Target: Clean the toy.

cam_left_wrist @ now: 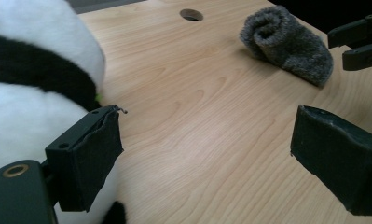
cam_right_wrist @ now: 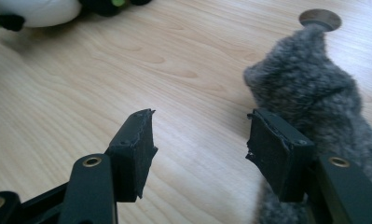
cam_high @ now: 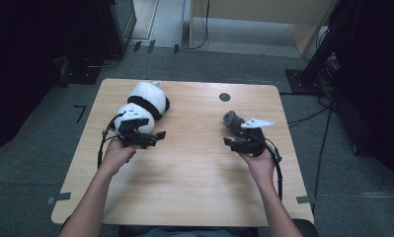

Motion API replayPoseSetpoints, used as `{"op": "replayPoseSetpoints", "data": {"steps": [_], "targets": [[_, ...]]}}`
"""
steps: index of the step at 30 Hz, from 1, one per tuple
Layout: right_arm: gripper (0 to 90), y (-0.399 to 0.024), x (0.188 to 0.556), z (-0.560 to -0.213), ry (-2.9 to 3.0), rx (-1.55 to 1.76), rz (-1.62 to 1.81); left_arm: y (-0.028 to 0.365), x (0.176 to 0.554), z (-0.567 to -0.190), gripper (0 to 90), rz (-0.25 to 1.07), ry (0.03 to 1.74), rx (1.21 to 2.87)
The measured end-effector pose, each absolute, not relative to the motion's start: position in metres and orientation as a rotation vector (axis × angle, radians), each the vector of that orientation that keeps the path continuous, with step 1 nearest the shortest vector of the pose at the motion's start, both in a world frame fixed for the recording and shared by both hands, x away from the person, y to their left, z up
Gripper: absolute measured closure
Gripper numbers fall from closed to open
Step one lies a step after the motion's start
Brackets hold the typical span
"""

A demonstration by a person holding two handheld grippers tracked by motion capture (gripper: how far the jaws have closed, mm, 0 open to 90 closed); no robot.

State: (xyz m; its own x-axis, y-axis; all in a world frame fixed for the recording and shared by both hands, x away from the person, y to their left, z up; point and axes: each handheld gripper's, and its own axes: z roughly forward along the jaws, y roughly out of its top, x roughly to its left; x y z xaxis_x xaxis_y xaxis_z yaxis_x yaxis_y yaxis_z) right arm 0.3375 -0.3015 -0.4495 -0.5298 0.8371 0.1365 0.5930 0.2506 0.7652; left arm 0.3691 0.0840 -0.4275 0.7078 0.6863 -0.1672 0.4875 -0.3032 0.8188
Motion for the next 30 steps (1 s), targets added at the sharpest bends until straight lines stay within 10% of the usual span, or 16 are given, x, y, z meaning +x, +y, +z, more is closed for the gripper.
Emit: {"op": "replayPoseSetpoints", "data": {"steps": [30], "targets": [[40.9, -0.239, 0.325, -0.485, 2.359, 1.191, 1.129, 0.017, 0.353, -0.489, 16.7, 0.24, 0.877, 2.086]]}}
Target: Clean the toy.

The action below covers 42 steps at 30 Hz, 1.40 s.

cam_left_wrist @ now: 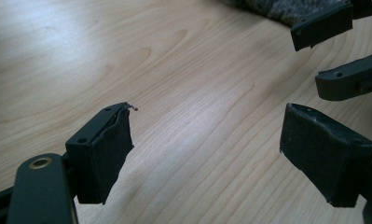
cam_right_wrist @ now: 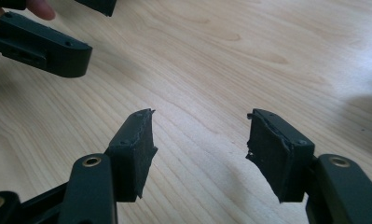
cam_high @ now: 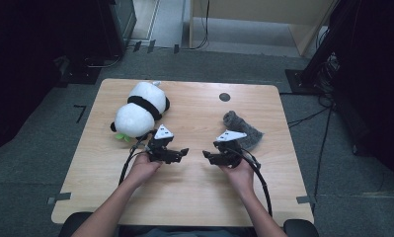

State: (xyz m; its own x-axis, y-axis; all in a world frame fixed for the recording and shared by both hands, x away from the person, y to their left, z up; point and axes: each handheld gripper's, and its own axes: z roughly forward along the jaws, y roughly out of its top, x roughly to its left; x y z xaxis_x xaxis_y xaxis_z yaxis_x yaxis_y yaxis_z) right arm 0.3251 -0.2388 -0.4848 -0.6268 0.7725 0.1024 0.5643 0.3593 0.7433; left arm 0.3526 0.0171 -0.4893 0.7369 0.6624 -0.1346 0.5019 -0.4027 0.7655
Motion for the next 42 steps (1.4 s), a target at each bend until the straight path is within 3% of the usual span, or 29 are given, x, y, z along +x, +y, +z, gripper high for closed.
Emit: {"op": "replayPoseSetpoints", "data": {"steps": [18, 24, 42], "targets": [[40.6, -0.229, 0.328, -0.514, 2.354, 1.221, 1.029, 0.021, 0.359, -0.51, 16.8, 0.273, 0.896, 2.156], [31.0, -0.224, 0.326, -0.519, 2.344, 1.154, 1.036, 0.019, 0.359, -0.517, 16.7, 0.297, 0.894, 2.191], [26.6, -0.224, 0.326, -0.522, 2.339, 1.125, 1.071, 0.019, 0.358, -0.518, 16.7, 0.346, 0.882, 2.205]]}}
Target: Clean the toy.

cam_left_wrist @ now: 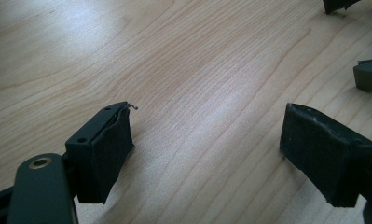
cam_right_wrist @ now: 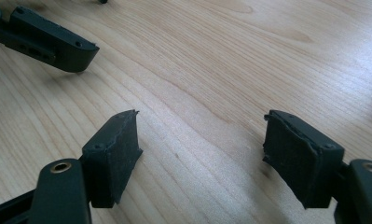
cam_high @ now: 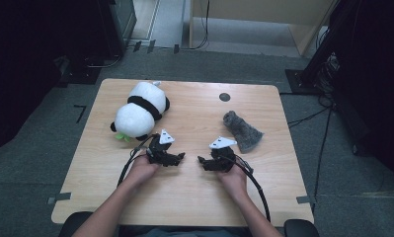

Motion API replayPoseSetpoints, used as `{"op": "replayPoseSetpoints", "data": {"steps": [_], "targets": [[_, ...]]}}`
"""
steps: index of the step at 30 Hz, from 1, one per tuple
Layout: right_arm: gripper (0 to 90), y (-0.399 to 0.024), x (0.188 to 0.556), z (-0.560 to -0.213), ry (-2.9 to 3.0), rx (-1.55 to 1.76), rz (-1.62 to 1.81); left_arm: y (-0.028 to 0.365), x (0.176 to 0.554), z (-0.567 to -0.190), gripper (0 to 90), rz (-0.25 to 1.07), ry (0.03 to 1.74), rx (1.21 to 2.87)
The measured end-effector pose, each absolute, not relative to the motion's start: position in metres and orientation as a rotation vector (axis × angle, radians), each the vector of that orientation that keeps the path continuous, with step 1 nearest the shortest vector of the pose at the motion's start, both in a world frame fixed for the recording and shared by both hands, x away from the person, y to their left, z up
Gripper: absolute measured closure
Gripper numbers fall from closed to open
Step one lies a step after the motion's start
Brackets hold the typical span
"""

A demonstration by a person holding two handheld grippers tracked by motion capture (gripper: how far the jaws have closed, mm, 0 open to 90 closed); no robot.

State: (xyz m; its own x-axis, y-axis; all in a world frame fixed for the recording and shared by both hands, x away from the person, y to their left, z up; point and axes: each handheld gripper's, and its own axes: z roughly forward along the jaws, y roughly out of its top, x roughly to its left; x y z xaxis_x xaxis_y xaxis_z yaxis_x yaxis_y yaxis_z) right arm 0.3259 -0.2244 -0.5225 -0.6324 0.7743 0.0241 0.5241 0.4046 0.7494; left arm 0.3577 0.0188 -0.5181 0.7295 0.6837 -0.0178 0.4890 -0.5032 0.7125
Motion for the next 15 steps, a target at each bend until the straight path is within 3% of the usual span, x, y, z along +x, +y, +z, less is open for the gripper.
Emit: {"op": "replayPoseSetpoints", "data": {"steps": [15], "targets": [[19.9, -0.2238, 0.3268, -0.5228, 2.343, 1.13, 1.056, 0.0188, 0.3573, -0.5182, 16.6, 0.347, 0.885, 2.203]]}}
